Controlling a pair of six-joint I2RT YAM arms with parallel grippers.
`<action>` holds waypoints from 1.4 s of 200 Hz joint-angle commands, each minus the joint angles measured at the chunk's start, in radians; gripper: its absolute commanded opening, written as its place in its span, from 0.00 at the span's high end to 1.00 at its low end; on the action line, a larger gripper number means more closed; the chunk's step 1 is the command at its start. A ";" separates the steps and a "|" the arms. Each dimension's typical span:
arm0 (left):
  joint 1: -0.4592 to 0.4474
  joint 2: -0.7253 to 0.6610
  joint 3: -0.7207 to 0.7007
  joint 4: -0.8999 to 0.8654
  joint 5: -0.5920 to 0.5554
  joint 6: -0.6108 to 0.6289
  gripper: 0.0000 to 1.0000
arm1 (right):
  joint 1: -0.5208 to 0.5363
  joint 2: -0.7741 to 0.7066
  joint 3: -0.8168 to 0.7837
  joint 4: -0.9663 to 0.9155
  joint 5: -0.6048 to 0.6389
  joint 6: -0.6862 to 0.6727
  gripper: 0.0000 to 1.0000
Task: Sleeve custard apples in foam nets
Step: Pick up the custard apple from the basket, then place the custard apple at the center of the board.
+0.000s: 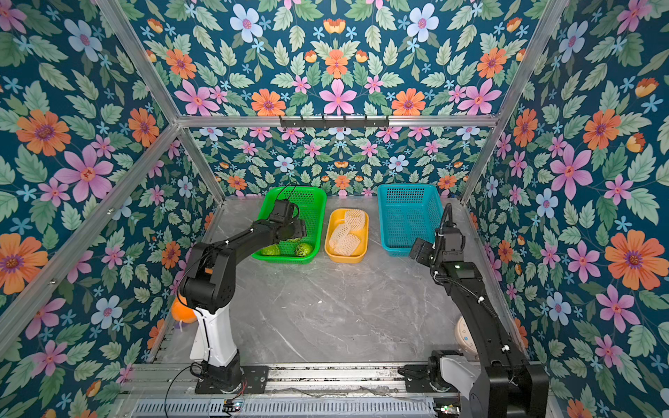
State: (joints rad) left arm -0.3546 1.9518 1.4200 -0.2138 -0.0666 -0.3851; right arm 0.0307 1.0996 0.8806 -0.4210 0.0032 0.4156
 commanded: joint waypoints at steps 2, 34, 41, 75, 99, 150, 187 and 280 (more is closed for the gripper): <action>-0.017 -0.072 -0.022 0.007 -0.005 0.014 0.27 | 0.001 -0.012 0.004 0.008 -0.003 0.005 0.01; -0.072 -0.222 -0.114 0.021 0.013 0.019 0.27 | 0.001 -0.029 -0.013 0.008 -0.002 0.016 0.01; -0.088 -0.256 -0.141 0.032 0.024 0.012 0.27 | 0.000 -0.032 -0.018 0.009 -0.001 0.020 0.01; -0.206 -0.390 -0.275 0.086 0.079 -0.041 0.27 | 0.002 -0.030 -0.035 0.004 0.003 0.040 0.01; -0.319 -0.445 -0.378 0.163 0.128 -0.097 0.27 | 0.001 -0.026 -0.038 -0.001 0.003 0.058 0.01; -0.550 -0.468 -0.549 0.312 0.071 -0.112 0.25 | 0.001 -0.038 -0.036 -0.007 0.013 0.077 0.01; -0.639 -0.424 -0.610 0.337 0.035 -0.055 0.25 | 0.001 -0.040 -0.029 -0.019 0.014 0.074 0.01; -0.662 -0.310 -0.661 0.395 0.035 -0.023 0.21 | 0.001 -0.076 -0.076 -0.026 0.012 0.089 0.01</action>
State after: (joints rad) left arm -1.0153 1.6306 0.7578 0.1505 -0.0250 -0.4191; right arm 0.0307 1.0321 0.8078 -0.4381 0.0036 0.4934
